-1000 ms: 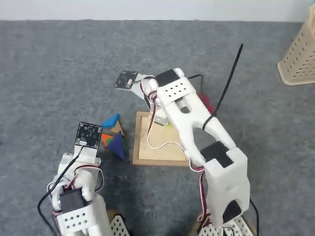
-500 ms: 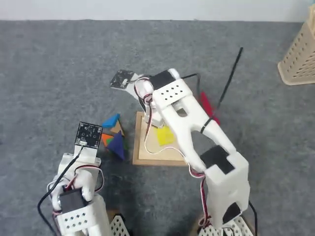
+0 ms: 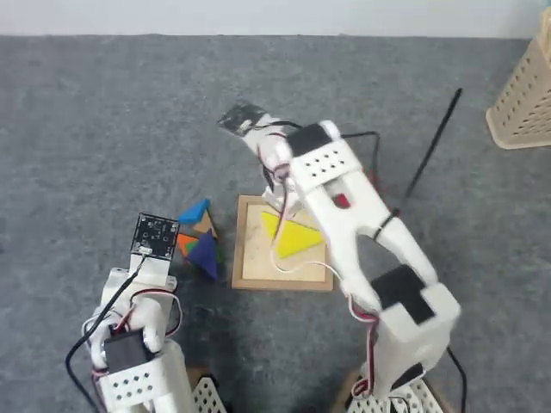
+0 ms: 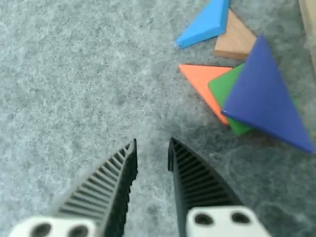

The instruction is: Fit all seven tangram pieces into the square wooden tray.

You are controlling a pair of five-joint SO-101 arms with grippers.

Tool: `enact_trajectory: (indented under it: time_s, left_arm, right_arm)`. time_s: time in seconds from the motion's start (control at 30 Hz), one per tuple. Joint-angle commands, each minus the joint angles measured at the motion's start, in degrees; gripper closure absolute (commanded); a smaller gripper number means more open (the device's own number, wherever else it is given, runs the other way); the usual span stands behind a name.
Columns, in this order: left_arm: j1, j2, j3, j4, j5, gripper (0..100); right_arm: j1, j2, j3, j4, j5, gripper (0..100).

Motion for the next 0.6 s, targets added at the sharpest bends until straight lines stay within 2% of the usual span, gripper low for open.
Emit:
enact_trajectory:
  time_s: [0.0,0.13,0.2,0.57]
  left_arm:
    - [-0.09,-0.79,-0.22,0.09,-0.79,90]
    - [-0.09,-0.79,-0.22,0.09,-0.79,90]
    - [-0.09,-0.79,-0.22,0.09,-0.79,90]
    - [-0.09,-0.79,-0.22,0.09,-0.79,90]
  right_arm:
    - [2.42,-14.29,16.62,-15.34,-3.96,99.3]
    - [2.07,-20.88,31.91,-27.12,-4.40,99.3]
    - [2.15,-21.05,34.81,-29.32,-4.31,99.3]
    - [2.51,-7.25,31.47,-29.85,-3.43,99.3]
